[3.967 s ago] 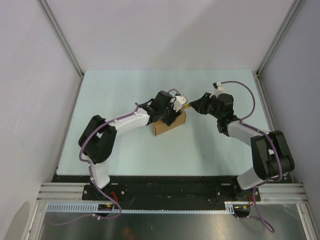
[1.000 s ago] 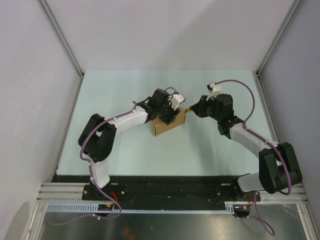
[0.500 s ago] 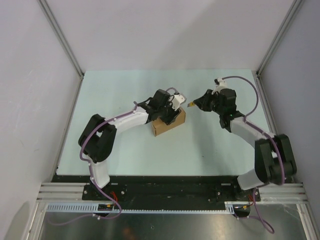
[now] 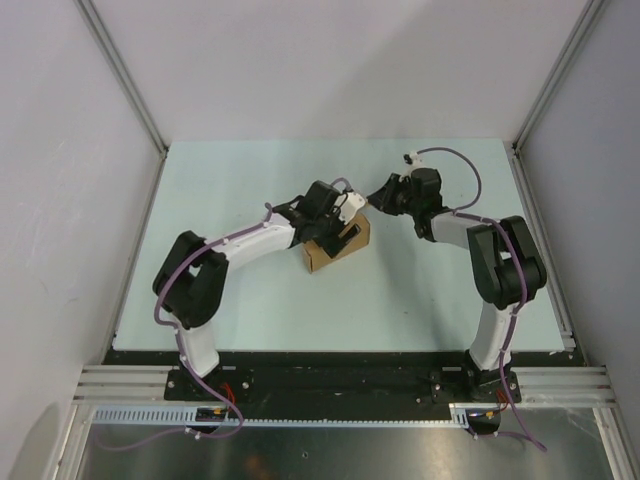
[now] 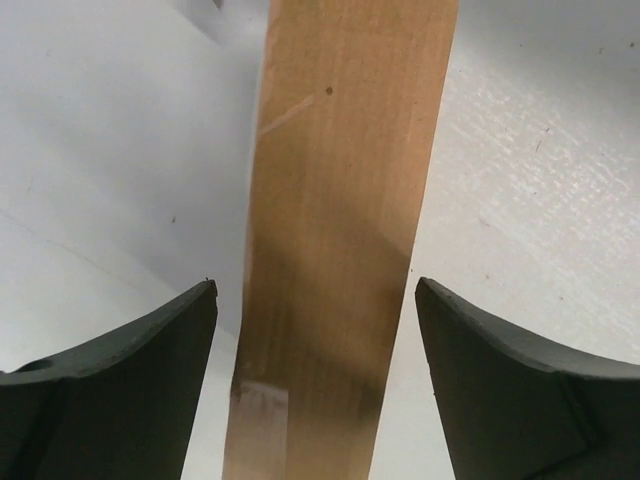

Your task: Unpack the express box

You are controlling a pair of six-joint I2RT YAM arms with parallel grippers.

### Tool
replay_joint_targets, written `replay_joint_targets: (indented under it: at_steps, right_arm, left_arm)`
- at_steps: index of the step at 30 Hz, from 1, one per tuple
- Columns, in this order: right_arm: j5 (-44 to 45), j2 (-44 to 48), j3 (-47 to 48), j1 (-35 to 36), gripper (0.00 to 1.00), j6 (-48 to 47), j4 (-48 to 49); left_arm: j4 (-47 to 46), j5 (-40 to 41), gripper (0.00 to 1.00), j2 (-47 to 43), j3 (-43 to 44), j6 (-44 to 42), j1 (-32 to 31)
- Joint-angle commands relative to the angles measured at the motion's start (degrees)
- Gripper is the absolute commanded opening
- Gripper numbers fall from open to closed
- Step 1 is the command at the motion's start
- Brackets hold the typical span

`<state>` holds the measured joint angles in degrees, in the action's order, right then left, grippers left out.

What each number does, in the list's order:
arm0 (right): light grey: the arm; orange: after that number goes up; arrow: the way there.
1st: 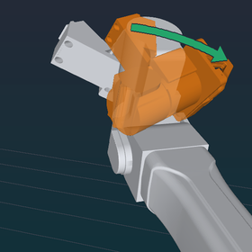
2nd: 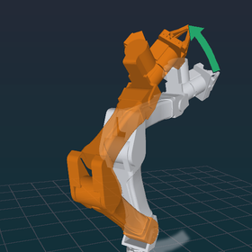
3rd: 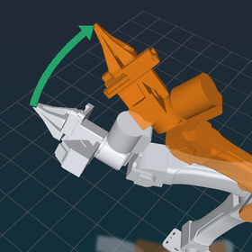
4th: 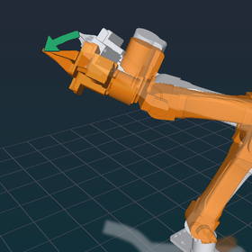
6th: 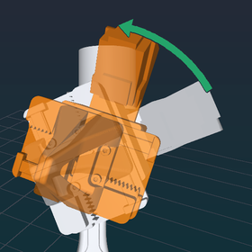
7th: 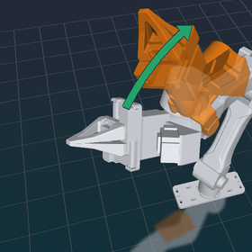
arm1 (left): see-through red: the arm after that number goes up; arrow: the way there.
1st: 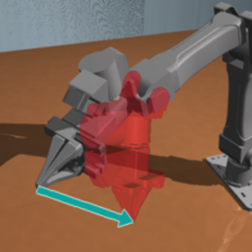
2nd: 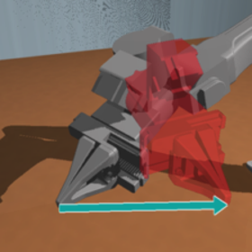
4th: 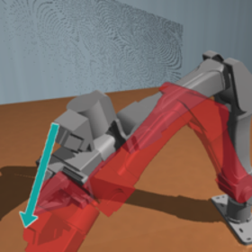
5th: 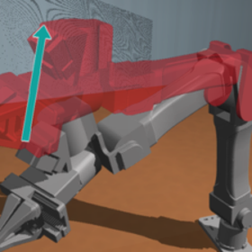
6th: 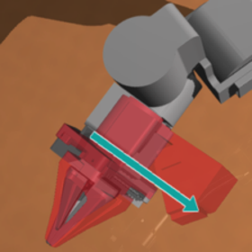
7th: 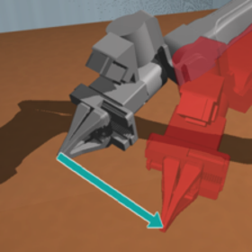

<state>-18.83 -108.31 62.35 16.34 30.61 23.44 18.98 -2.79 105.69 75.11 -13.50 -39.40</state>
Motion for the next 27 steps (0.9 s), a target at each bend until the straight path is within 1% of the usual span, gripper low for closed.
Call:
replay_joint_targets:
  at_steps: [1,4,6,7,8,10,11,13,14,17,19,21,23,24,25,27]
  right_arm:
    - [-4.8,-1.9,2.6,1.6,0.00,1.2,4.0]
    - [-5.4,-2.0,2.5,2.2,0.00,0.8,1.3]
    - [-3.5,-0.5,1.2,2.8,0.00,0.6,-3.4]
    - [-1.6,1.7,0.1,2.9,0.00,0.9,-3.8]
    - [-0.5,3.0,-1.6,3.3,0.00,1.3,-3.7]
    - [1.3,5.0,-4.2,3.5,0.00,1.9,-5.1]
    - [1.9,6.7,-4.6,3.6,0.00,1.9,-6.3]
    - [3.2,8.3,-5.7,4.1,0.00,1.9,-9.8]
    - [3.7,9.8,-6.0,4.3,0.00,2.2,-12.0]
    - [6.1,11.6,-6.2,4.9,0.00,3.0,-15.7]
    - [6.1,12.9,-6.2,5.0,0.00,3.5,-18.1]
    - [6.1,14.3,-6.2,5.5,0.00,4.5,-20.4]
    - [6.5,15.0,-6.2,6.0,0.00,5.3,-23.2]
    - [7.1,15.3,-6.3,6.2,0.00,7.6,-25.8]
    - [7.1,15.9,-6.3,6.2,0.00,8.4,-26.9]
    - [7.3,16.4,-6.3,7.1,0.00,9.4,-29.1]
  left_arm:
    - [0.0,2.3,0.85,-8.1,1.2,1.3,0.0]
    - [-0.1,2.5,0.85,-12.4,-0.8,2.7,0.0]
    - [-0.1,2.2,0.82,-15.1,-2.6,5.4,0.0]
    - [0.0,1.4,0.79,-17.9,-5.0,6.8,0.0]
    - [0.0,-1.8,0.75,-19.6,-6.4,7.9,-0.1]
    - [-0.1,-3.7,0.70,-23.8,-11.0,12.0,-0.6]
    - [-0.3,-4.5,0.65,-25.1,-12.5,13.1,-0.9]
    - [-0.3,-4.2,0.61,-27.2,-17.3,16.7,-2.8]
    - [-0.4,-4.1,0.56,-29.0,-18.8,17.9,-3.4]
    - [-0.6,-4.6,0.49,-32.2,-24.0,21.8,-5.6]
    - [-1.7,-4.6,0.48,-33.2,-27.5,24.6,-6.8]
    - [-3.3,-3.6,0.47,-33.4,-29.2,27.6,-7.3]
    - [-4.8,0.2,0.44,-32.8,-30.8,30.1,-7.3]
    - [-6.1,1.6,0.44,-31.8,-31.2,32.6,-7.4]
    - [-6.6,5.4,0.44,-31.2,-31.6,34.0,-7.4]
    - [-8.2,8.5,0.44,-29.1,-31.9,37.6,-7.3]
